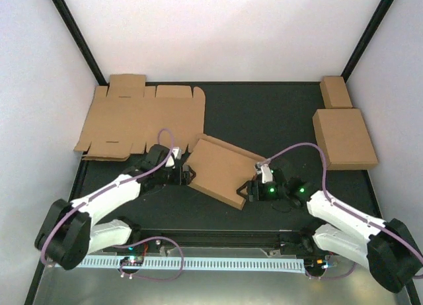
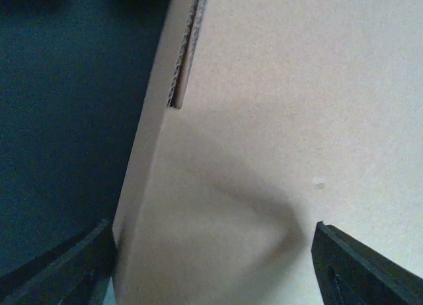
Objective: Fold the paper box
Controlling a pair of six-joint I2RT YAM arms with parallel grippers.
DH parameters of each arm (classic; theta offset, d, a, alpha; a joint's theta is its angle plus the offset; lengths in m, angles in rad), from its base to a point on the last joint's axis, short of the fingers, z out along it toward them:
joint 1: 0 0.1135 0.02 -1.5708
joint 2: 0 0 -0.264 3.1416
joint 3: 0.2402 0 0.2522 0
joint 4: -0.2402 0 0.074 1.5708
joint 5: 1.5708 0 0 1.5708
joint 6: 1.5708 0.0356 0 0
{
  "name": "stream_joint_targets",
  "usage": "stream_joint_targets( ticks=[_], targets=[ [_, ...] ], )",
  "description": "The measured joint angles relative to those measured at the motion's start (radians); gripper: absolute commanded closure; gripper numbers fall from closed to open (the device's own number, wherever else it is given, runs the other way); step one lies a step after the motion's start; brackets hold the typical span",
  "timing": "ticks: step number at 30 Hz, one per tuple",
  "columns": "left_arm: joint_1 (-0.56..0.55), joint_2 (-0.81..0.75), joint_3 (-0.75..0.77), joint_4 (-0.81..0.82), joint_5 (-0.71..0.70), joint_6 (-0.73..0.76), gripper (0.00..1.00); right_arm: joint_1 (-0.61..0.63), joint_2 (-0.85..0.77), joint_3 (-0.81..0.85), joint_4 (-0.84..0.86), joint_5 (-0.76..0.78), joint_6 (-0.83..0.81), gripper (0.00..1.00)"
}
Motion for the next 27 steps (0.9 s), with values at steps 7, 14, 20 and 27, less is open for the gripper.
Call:
stream_joint_targets(
  ticks=[7, 14, 20, 27],
  targets=[
    [-0.003, -0.18, 0.002, -0.128, -0.097, -0.034, 0.04, 0.048, -0.092, 0.098, -0.133, 0.103, 0.016, 0.07],
    [-0.011, -0.326, -0.01, -0.221, -0.043, -0.102, 0.09, -0.043, 0.003, 0.282, -0.182, 0.188, -0.09, 0.11],
    [-0.057, -0.396, -0.127, -0.16, 0.074, -0.203, 0.17, -0.059, 0.303, 0.427, -0.157, 0.182, -0.182, 0.33],
    [-0.09, -0.317, -0.219, 0.0, 0.17, -0.292, 0.24, -0.076, 0.493, 0.469, -0.077, 0.1, -0.216, 0.42]
  ],
)
